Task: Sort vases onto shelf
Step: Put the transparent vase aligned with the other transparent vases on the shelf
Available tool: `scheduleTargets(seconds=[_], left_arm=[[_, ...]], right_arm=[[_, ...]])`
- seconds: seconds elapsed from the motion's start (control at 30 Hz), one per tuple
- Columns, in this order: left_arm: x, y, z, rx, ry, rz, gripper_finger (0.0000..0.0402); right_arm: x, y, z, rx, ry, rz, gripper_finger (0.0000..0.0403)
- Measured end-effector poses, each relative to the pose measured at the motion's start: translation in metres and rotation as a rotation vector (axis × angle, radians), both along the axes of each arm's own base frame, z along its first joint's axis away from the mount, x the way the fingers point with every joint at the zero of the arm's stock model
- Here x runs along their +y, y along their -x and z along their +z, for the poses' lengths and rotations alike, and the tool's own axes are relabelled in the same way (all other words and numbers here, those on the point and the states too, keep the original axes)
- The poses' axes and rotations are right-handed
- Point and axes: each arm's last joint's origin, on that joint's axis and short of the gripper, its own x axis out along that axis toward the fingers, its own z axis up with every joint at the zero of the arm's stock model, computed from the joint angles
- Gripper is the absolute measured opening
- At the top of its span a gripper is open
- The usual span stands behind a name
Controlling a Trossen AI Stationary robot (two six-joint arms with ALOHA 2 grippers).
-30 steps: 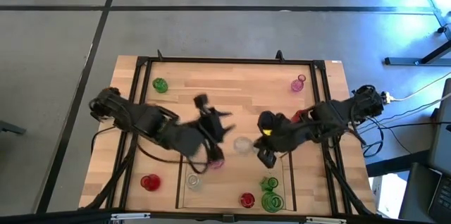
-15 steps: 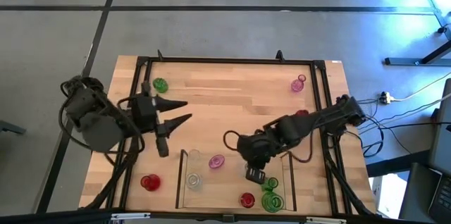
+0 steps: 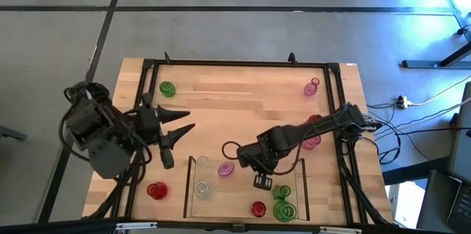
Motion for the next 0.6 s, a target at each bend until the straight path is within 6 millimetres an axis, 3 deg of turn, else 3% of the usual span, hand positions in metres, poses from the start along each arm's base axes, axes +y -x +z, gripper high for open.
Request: scheduleTargets(seconds=[0.37,0.6], left_arm=[[0.001,0.001,-0.001,0.015,-0.016,0.000,0.0149],[0.000,0.000,-0.002,0.016,-0.016,0.000,0.0149]], right_arm=[[0.004,-0.010,0.000,-0.079,-0.046,0.002,0.0007],[0.008,-0.017,-0.013,-0.056,-0.062,0.007,0.0020]])
